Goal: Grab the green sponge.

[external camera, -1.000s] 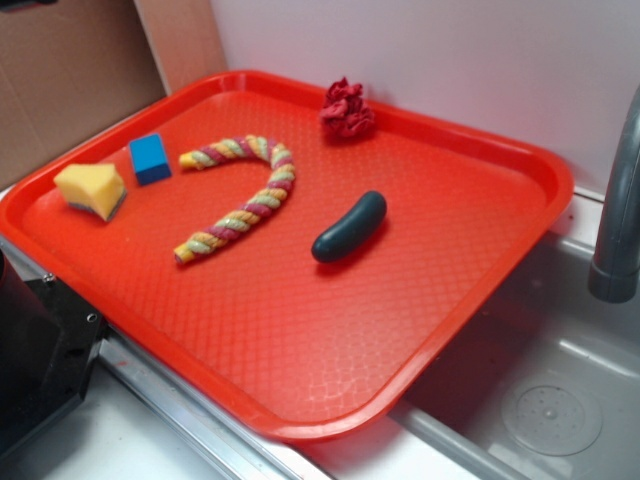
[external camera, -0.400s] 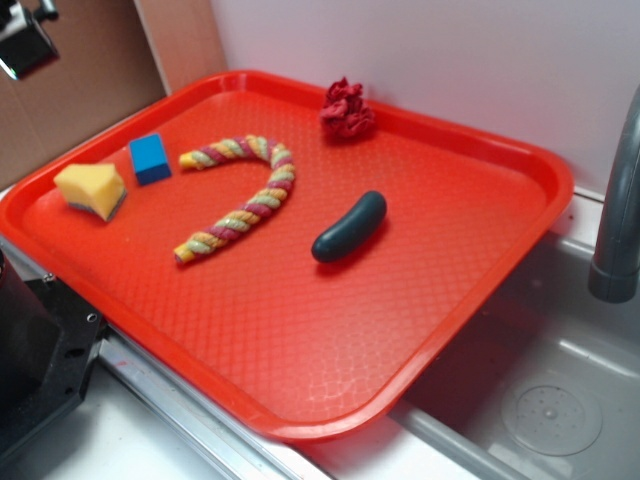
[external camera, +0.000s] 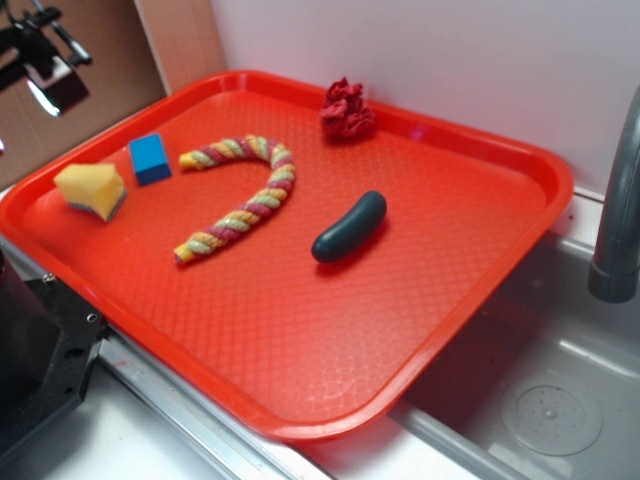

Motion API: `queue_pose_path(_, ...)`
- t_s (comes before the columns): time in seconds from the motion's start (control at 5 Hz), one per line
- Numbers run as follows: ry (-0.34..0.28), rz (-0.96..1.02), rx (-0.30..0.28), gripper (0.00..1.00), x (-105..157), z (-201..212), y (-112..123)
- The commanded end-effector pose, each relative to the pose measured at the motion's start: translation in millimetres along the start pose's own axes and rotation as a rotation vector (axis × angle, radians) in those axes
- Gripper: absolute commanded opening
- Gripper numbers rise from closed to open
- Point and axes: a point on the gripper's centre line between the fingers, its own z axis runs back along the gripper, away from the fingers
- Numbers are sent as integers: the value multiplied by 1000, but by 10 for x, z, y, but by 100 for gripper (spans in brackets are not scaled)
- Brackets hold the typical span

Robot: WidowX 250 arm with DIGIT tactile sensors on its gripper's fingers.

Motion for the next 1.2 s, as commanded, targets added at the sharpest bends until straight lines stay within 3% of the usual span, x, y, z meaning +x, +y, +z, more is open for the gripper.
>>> queue_pose_path(0.0,-22,135,67,100,200,-483,-111)
queue_pose_path(0.4,6,135,137,100,101,-856,-121)
queue_pose_path(0.6,9,108,136,93,8,-895,-159)
queue_pose_path(0.8,15,114,135,0,-21,-919,-179)
queue_pose_path(1.0,27,126,130,0,-36,-920,-176)
